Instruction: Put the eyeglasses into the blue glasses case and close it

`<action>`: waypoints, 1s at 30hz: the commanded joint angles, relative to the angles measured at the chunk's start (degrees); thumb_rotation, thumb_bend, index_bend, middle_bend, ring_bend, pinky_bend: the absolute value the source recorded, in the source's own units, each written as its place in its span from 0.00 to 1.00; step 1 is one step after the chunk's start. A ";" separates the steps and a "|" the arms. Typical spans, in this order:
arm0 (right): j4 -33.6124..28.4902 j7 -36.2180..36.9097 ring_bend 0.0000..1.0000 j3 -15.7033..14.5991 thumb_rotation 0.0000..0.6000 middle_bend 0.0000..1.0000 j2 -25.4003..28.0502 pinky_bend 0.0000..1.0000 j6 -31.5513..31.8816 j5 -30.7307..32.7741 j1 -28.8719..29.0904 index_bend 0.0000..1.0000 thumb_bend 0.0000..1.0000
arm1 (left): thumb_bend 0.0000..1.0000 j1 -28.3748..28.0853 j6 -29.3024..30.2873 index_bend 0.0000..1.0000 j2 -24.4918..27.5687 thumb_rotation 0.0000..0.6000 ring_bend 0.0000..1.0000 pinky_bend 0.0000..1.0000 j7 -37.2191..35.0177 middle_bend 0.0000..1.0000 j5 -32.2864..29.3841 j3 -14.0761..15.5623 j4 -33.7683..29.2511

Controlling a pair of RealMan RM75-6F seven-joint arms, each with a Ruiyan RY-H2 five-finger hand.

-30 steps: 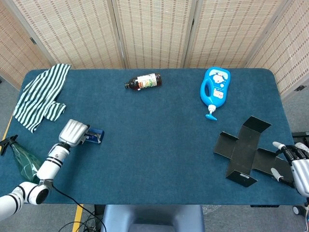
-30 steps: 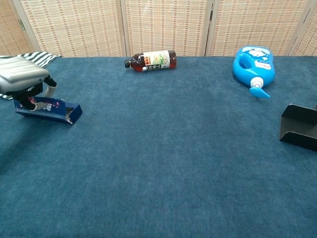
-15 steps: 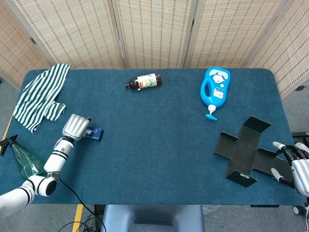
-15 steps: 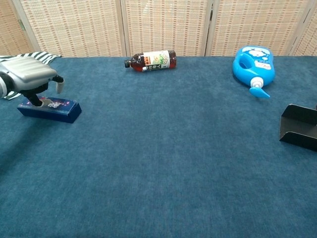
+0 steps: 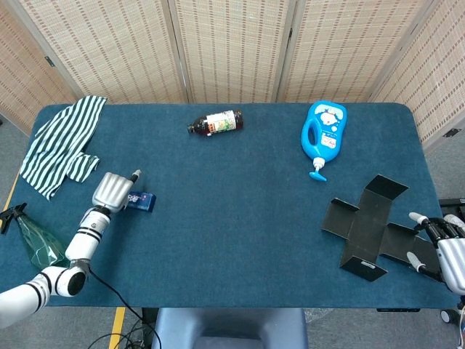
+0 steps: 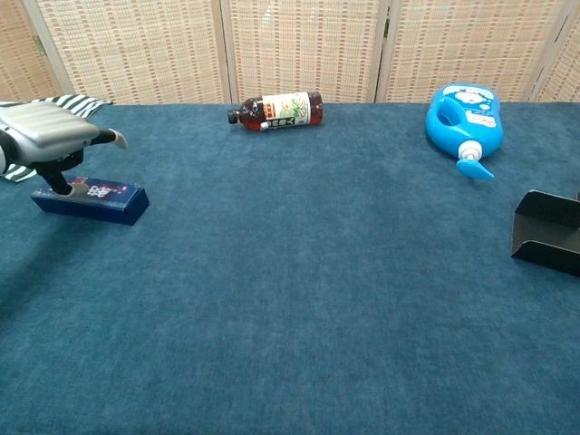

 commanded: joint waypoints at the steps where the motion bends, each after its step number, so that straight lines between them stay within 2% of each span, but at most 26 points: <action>1: 0.11 0.11 0.26 0.01 1.00 0.37 -0.01 0.28 -0.02 -0.03 0.04 0.18 0.25 | 0.39 1.45 1.27 0.15 3.24 1.00 0.86 0.98 0.44 0.88 -0.70 1.10 -5.14; 5: 0.22 0.23 0.26 0.00 1.00 0.37 -0.11 0.28 -0.06 -0.14 0.13 0.18 0.25 | 0.39 1.74 0.99 0.15 3.79 1.00 0.85 0.98 1.39 0.88 -1.54 2.24 -6.30; 16: 0.31 0.35 0.26 -0.09 1.00 0.37 -0.07 0.28 0.16 0.03 -0.10 0.18 0.25 | 0.39 -0.04 -2.30 0.17 -1.67 1.00 0.85 0.98 0.55 0.88 -3.97 2.78 2.20; 19: 0.28 0.34 0.26 -0.10 1.00 0.37 -0.08 0.28 0.19 0.06 -0.14 0.18 0.25 | 0.39 -0.24 -2.16 0.26 -2.78 1.00 0.85 0.98 -0.62 0.88 -3.05 2.89 4.04; 23: 0.21 0.24 0.26 -0.09 1.00 0.37 -0.06 0.28 0.18 0.14 -0.16 0.18 0.25 | 0.39 -0.18 -1.11 0.46 -3.95 1.00 0.87 0.98 -2.98 0.88 -0.75 3.09 5.83; 25: 0.18 0.14 0.26 -0.10 1.00 0.37 -0.04 0.28 0.10 0.15 -0.14 0.18 0.25 | 0.39 -0.15 -1.10 0.50 -4.31 1.00 0.87 0.98 -3.54 0.89 -0.21 3.28 6.55; 28: 0.14 0.14 0.26 -0.10 1.00 0.37 -0.03 0.28 0.06 0.16 -0.12 0.18 0.25 | 0.39 -0.02 -1.12 0.44 -4.45 1.00 0.87 0.98 -3.84 0.89 -0.28 3.23 6.68; 30: 0.13 0.11 0.26 -0.08 1.00 0.37 -0.01 0.28 0.03 0.19 -0.10 0.18 0.25 | 0.37 0.17 -0.69 0.32 -4.34 1.00 0.86 0.98 -4.01 0.88 -0.36 3.07 6.40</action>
